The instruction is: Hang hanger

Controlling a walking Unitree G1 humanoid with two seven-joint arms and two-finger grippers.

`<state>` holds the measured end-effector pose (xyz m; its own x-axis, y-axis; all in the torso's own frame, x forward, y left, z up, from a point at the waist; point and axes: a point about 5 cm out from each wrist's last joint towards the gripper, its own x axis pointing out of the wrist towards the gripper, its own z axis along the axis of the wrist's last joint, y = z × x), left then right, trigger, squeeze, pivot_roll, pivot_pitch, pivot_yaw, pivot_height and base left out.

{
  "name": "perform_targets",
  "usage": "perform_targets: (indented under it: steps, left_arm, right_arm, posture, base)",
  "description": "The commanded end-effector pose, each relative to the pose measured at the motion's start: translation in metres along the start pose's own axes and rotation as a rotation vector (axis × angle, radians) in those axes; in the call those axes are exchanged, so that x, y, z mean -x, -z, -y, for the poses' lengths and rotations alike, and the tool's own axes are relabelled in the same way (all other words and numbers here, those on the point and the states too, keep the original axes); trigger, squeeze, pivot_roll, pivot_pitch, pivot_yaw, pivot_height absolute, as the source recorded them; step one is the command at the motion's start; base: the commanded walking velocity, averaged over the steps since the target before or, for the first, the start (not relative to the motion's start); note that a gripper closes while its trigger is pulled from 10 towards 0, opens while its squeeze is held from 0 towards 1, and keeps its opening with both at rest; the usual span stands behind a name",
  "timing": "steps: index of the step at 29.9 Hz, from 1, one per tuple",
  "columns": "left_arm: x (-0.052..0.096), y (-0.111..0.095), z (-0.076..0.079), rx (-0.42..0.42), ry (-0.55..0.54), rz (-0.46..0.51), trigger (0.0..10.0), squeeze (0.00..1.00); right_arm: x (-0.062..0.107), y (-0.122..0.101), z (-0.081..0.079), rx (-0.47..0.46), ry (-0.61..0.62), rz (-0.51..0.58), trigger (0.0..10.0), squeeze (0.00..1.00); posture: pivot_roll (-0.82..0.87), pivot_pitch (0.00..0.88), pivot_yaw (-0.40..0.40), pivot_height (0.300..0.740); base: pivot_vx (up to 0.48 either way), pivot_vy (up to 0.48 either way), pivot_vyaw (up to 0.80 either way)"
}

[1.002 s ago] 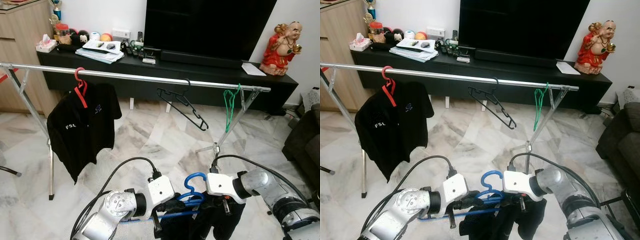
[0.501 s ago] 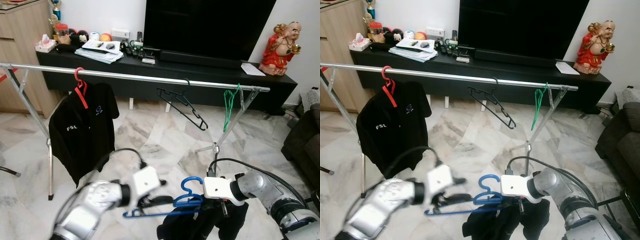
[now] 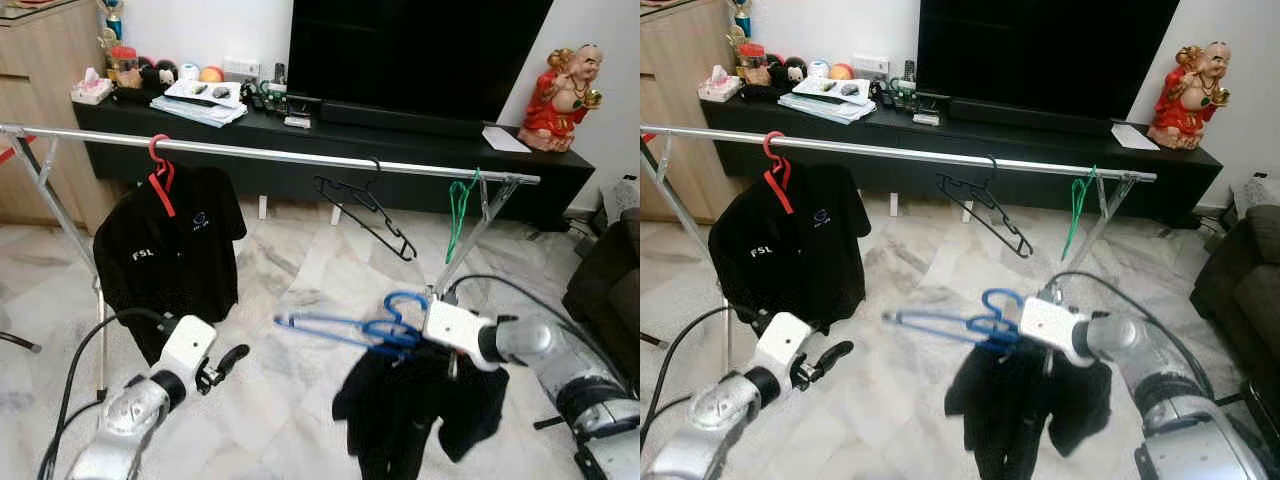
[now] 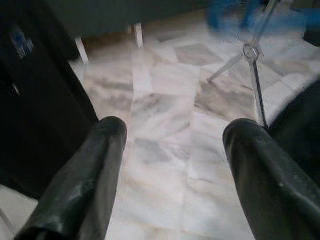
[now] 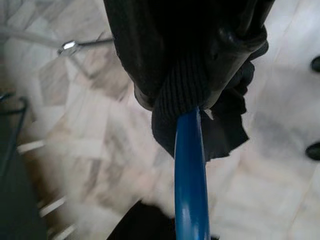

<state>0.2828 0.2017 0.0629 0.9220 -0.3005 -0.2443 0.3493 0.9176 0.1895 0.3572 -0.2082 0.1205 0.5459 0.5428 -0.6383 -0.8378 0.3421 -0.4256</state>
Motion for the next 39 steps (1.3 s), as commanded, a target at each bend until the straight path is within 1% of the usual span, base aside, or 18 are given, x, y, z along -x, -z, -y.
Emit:
perform_targets:
  steps: [1,2,3,4,5,9,10,13,14,16,18,24,27,29,31,32,34,39]
  left_arm:
    - [0.0,0.006,0.005,0.029,0.001,-0.004,10.0,0.0]
    - [-0.003,0.012,0.012,0.031,0.023,-0.021,10.0,0.0]
    - [-0.004,0.014,0.018,0.03,0.05,-0.022,10.0,0.0]
    - [-0.004,0.014,0.018,0.03,0.05,-0.022,10.0,0.0]
    - [-0.006,0.015,0.021,0.028,0.064,-0.02,10.0,0.0]
    - [-0.017,0.01,0.04,-0.019,0.162,0.012,10.0,0.0]
    - [-0.017,0.01,0.04,-0.019,0.162,0.012,10.0,0.0]
    - [-0.021,0.006,0.04,-0.023,0.176,0.032,10.0,0.0]
    - [-0.024,0.004,0.04,-0.046,0.187,0.038,10.0,0.0]
    - [-0.025,0.003,0.04,-0.047,0.186,0.04,10.0,0.0]
    - [-0.027,0.003,0.04,-0.049,0.178,0.041,10.0,0.0]
    - [-0.031,0.005,0.04,-0.04,0.16,0.046,10.0,0.0]
    - [-0.031,0.007,0.04,-0.029,0.159,0.043,10.0,0.0]
    - [-0.032,0.009,0.041,-0.011,0.169,0.032,10.0,0.0]
    - [-0.032,0.009,0.042,-0.006,0.172,0.029,10.0,0.0]
    - [-0.033,0.009,0.044,0.003,0.182,0.031,0.0,0.0]
    - [-0.034,0.009,0.046,0.013,0.19,0.036,0.0,0.0]
    - [-0.034,0.009,0.048,0.008,0.193,0.044,0.0,0.0]
  right_arm:
    - [0.006,-0.018,0.013,0.028,0.035,0.085,0.0,0.0]
    - [0.004,-0.031,0.015,0.047,0.017,0.146,0.0,0.0]
    - [0.003,-0.038,0.016,0.065,-0.004,0.18,0.0,0.0]
    - [0.003,-0.038,0.016,0.065,-0.004,0.18,0.0,0.0]
    - [0.003,-0.043,0.016,0.077,-0.017,0.199,0.0,0.0]
    - [0.0,-0.071,0.017,0.188,-0.087,0.284,0.0,0.0]
    - [0.0,-0.071,0.017,0.188,-0.087,0.284,0.0,0.0]
    - [0.0,-0.081,0.017,0.219,-0.104,0.315,0.0,0.0]
    - [0.0,-0.092,0.018,0.249,-0.11,0.345,0.0,0.0]
    - [0.0,-0.096,0.019,0.259,-0.111,0.355,0.0,0.0]
    - [0.0,-0.106,0.02,0.276,-0.109,0.383,0.0,0.0]
    - [0.004,-0.131,0.022,0.335,-0.121,0.48,0.0,0.0]
    - [0.006,-0.138,0.024,0.348,-0.114,0.509,0.0,0.0]
    - [0.008,-0.147,0.024,0.357,-0.116,0.547,0.0,0.0]
    - [0.008,-0.149,0.024,0.357,-0.119,0.561,0.0,0.0]
    - [0.008,-0.151,0.023,0.36,-0.119,0.565,0.0,0.0]
    - [0.008,-0.151,0.023,0.369,-0.122,0.561,0.0,0.0]
    - [0.009,-0.148,0.024,0.36,-0.115,0.55,0.0,0.0]
  posture:
    - [0.11,0.0,-0.167,0.74]
    - [0.11,0.0,-0.169,0.74]
    - [0.11,0.0,-0.171,0.74]
    - [0.11,0.0,-0.171,0.74]
    - [0.11,0.0,-0.171,0.74]
    - [0.11,0.0,-0.178,0.74]
    - [0.11,0.0,-0.178,0.74]
    - [0.11,0.0,-0.182,0.74]
    - [0.11,0.0,-0.185,0.74]
    - [0.11,0.0,-0.185,0.74]
    - [0.11,0.0,-0.19,0.74]
    - [0.11,0.0,-0.194,0.74]
    - [0.11,0.0,-0.196,0.74]
    - [0.11,0.0,-0.199,0.74]
    - [0.11,0.0,-0.201,0.74]
    - [0.11,0.0,-0.203,0.74]
    - [0.1,0.0,-0.203,0.74]
    - [0.1,0.0,-0.203,0.74]
  base:
    - [0.0,0.0,0.0]
    - [0.0,0.0,0.0]
    - [0.0,0.0,0.0]
    - [0.0,0.0,0.0]
    - [0.0,0.0,0.0]
    - [0.0,0.0,0.0]
    - [0.0,0.0,0.0]
    - [0.0,0.0,0.0]
    - [0.0,0.0,0.0]
    - [0.0,0.0,0.0]
    - [0.0,0.0,0.0]
    - [0.0,0.0,0.0]
    - [0.0,0.0,0.0]
    - [0.0,0.0,0.0]
    - [0.0,0.0,0.0]
    - [0.0,0.0,0.0]
    - [0.0,0.0,0.0]
    - [0.0,0.0,0.0]
